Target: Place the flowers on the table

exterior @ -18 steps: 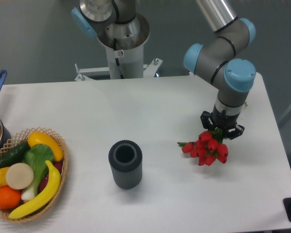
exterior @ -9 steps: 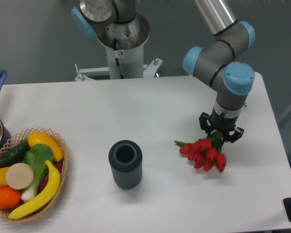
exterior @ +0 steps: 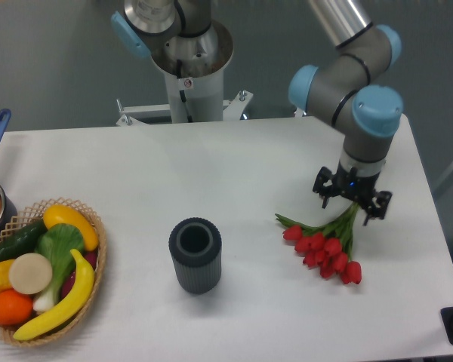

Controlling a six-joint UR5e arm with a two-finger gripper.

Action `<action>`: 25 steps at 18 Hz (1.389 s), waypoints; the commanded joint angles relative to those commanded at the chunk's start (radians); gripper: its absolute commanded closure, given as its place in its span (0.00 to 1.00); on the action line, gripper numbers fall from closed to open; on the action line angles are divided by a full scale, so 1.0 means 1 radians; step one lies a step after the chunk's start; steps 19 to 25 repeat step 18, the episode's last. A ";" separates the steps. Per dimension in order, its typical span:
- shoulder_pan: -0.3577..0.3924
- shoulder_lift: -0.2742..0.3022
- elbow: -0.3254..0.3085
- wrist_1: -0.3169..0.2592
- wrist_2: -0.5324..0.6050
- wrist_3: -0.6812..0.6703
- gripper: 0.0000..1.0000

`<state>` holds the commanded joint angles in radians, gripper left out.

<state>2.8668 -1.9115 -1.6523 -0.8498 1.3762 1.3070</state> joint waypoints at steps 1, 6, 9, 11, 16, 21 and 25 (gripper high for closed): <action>0.023 0.015 0.014 -0.008 -0.020 0.000 0.00; 0.161 0.109 0.028 -0.087 -0.204 0.157 0.00; 0.242 0.179 0.019 -0.196 -0.201 0.383 0.00; 0.304 0.213 0.011 -0.270 -0.200 0.510 0.00; 0.417 0.247 -0.003 -0.348 -0.159 0.773 0.00; 0.430 0.255 -0.012 -0.362 -0.099 0.834 0.00; 0.430 0.255 -0.012 -0.362 -0.099 0.834 0.00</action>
